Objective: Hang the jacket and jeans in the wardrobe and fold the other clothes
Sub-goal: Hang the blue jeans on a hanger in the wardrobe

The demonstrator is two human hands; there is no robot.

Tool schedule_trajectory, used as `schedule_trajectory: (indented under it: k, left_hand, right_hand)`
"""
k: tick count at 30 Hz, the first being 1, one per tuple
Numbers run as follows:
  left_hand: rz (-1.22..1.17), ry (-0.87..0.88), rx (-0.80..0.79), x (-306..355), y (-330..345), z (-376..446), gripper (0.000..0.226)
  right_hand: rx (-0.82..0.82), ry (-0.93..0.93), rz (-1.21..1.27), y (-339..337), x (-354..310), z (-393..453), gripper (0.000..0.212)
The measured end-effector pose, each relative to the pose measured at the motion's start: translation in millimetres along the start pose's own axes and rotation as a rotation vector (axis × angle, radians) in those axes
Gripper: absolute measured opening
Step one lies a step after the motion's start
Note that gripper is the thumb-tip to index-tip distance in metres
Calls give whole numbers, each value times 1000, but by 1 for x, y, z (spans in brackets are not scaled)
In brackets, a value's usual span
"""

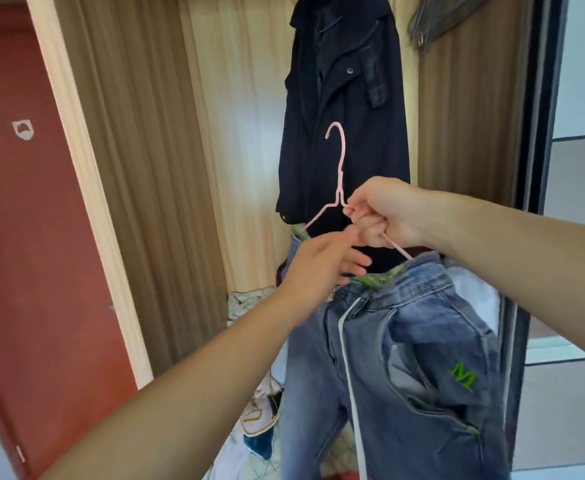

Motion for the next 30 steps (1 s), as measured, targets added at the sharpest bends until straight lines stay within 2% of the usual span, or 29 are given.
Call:
schedule_trajectory:
  k: [3,6,7,10,12,14,16,18,20,23,26,28,30]
  left_hand:
    - [-10,-141,-160,12,-5,6,36]
    - [-44,-191,-282,19,-5,6,31]
    - [-32,-188,-289,22,-3,6,28]
    - [-64,-116,-280,41,5,11,17]
    - [-195,-90,-329,54,8,12,9]
    - [-279,-82,-369,63,8,13,13]
    - [-249,-28,-412,69,11,13,16]
    - [-193,38,-441,76,20,10,15]
    - [-203,54,-400,80,29,10,15]
    - [-236,50,-350,87,33,15,14]
    - [-213,-27,-294,87,30,25,24]
    - [-153,-58,-235,83,25,36,26]
    - [-99,-78,-179,79,22,44,15]
  right_hand:
    - [-55,31,105,12,-8,-2,13]
    - [10,-17,-44,17,-19,-7,40]
    - [55,-76,-137,18,-23,-8,45]
    - [97,-211,-244,20,-36,-12,34]
    - [95,-203,-260,19,-43,-18,30]
    - [119,-225,-379,17,-52,-22,32]
    - [118,-254,-463,13,-58,-26,33]
    - [33,-223,-444,9,-59,-27,34]
    - [-75,-220,-463,4,-59,-30,35]
    - [-98,-255,-538,-8,-66,-42,39]
    - [-30,-327,-669,-22,-71,-71,45]
    - [65,-363,-888,-34,-70,-94,52]
    - [131,-367,-1149,-43,-66,-113,55]
Point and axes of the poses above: each hand's wrist, its own z-axis towards the middle knuckle, its own y-axis out of the palm, x = y × z, the point moved 4 cm from there along z, towards the middle knuckle, and after that the axes turned 12 degrees about z, right-handed, at the moved point
